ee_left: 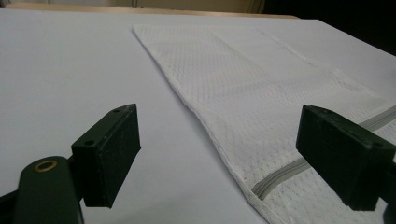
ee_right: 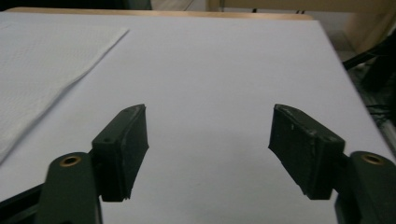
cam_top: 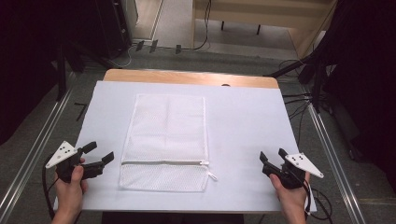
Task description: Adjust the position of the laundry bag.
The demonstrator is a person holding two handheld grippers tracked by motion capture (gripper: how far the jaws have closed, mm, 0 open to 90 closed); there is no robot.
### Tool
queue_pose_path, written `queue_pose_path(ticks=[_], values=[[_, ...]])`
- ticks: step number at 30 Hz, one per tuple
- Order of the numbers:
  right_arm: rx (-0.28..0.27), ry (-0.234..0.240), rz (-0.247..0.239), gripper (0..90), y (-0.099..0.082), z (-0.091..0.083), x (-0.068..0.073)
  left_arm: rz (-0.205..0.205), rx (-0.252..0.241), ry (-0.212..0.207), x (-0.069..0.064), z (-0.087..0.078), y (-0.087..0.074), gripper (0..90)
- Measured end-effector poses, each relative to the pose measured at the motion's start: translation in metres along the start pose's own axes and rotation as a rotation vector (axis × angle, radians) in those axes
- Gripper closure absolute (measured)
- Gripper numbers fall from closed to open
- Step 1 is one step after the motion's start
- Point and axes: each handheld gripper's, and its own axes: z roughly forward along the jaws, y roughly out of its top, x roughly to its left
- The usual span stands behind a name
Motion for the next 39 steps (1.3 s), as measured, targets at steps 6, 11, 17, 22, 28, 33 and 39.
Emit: queue_pose_path(ticks=[6,11,17,22,28,33,39], values=[[0.083,0.092,0.015,36.6,0.006,0.017,0.02,0.011,0.014,0.004,-0.003,0.0,-0.002,13.3],[0.093,0.13,-0.001,41.0,0.012,0.03,0.049,0.013,0.02,0.007,-0.003,0.0,-0.002,13.4],[0.121,0.223,-0.029,55.3,0.017,0.059,0.097,0.017,0.031,0.01,-0.004,0.003,-0.003,13.4],[0.174,0.247,-0.057,57.2,0.01,0.079,0.121,0.013,0.032,0.012,-0.003,0.003,-0.003,13.4],[0.248,0.26,-0.01,62.7,0.004,0.104,0.136,0.01,0.036,0.007,-0.002,0.003,-0.004,13.5],[0.282,0.27,-0.028,65.6,0.003,0.109,0.147,0.019,0.049,0.011,-0.004,0.005,-0.004,13.5],[0.267,0.2,-0.117,75.7,0.001,0.108,0.159,0.02,0.051,0.016,-0.005,0.006,-0.005,13.7]])
